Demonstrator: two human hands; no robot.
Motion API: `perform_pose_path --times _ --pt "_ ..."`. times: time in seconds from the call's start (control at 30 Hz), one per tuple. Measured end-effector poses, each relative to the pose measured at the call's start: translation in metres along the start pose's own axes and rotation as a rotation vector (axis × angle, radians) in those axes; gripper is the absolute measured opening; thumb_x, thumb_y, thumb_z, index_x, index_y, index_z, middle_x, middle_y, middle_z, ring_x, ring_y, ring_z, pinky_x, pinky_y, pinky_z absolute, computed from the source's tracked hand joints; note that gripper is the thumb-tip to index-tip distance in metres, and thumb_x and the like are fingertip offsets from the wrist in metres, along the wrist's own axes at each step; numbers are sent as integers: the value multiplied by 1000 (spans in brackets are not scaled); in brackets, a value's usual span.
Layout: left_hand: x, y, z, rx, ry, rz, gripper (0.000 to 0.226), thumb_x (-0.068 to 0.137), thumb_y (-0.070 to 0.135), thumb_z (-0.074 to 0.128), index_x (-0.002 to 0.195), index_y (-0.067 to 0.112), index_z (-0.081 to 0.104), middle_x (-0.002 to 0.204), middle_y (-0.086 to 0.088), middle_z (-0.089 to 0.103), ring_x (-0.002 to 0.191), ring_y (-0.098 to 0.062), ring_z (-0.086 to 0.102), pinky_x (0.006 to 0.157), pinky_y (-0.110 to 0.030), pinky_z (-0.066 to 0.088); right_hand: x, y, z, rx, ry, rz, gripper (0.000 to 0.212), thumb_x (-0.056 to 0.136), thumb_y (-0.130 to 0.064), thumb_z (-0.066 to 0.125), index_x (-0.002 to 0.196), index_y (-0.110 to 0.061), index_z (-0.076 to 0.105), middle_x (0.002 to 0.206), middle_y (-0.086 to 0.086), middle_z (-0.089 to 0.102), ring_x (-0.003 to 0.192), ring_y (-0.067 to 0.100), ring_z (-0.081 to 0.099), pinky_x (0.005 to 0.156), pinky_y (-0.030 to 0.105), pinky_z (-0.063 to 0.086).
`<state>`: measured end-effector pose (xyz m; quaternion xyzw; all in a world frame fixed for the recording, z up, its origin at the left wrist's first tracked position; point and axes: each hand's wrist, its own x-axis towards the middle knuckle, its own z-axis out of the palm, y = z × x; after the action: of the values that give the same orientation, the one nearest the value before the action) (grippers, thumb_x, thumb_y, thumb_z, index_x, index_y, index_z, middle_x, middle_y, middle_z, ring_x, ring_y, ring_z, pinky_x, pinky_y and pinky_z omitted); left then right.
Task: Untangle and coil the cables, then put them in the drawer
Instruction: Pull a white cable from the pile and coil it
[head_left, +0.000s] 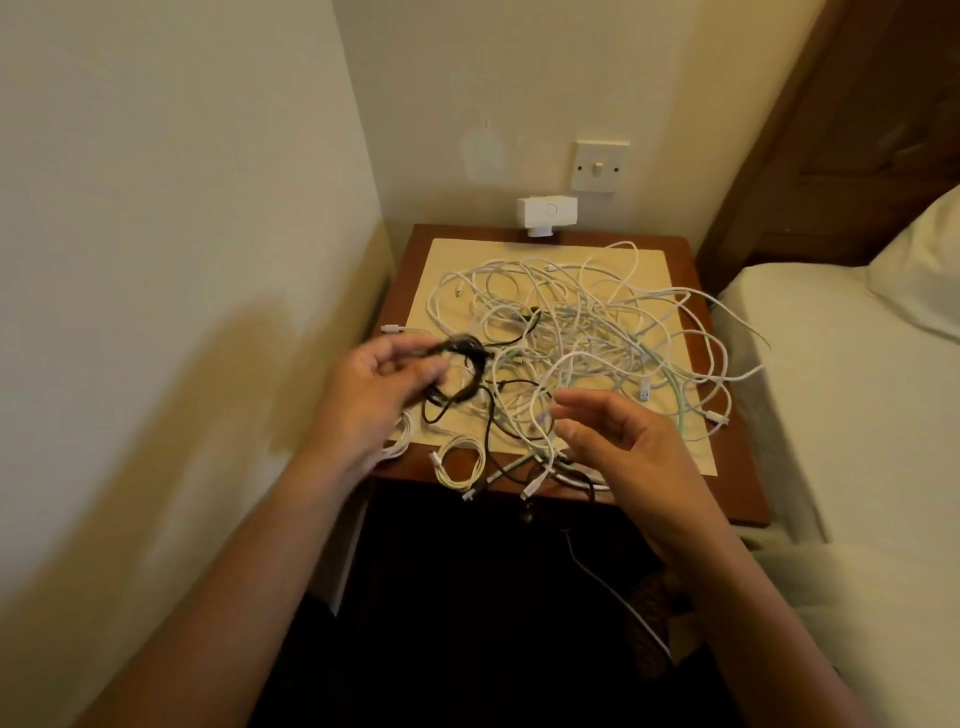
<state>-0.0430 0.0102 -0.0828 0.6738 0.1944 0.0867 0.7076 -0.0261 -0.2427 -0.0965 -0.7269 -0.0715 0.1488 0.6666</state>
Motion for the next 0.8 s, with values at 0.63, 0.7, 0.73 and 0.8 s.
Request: perform_pose_path --times 0.63,0.7,0.73,0.8 --pt "219 -49 -32 736 341 43 22 89 24 78 111 18 79 110 -4 76 102 -20 69 96 -35 54 48 -13 -17 -300 106 -118 22 97 -13 69 102 -33 76 101 -20 76 99 -2 70 86 24 55" --pt "216 -46 -34 752 300 45 27 91 29 76 116 18 76 112 -3 75 103 -20 68 97 -38 55 59 -26 -5 -366 78 -175 22 98 -14 67 106 -34 75 102 -22 74 100 -4 68 84 19 54" --pt "213 -43 -36 740 289 46 30 92 33 74 118 18 75 111 -3 75 103 -21 68 98 -41 55 68 -32 4 -411 56 -207 22 99 -16 66 109 -34 75 104 -22 73 100 -5 66 83 17 53" --pt "203 -34 -39 699 305 65 31 93 36 71 119 18 73 111 -2 74 104 -22 68 97 -40 55 92 -43 25 -549 -28 -284 26 101 -20 64 122 -33 71 118 -21 68 100 -3 64 83 14 51"
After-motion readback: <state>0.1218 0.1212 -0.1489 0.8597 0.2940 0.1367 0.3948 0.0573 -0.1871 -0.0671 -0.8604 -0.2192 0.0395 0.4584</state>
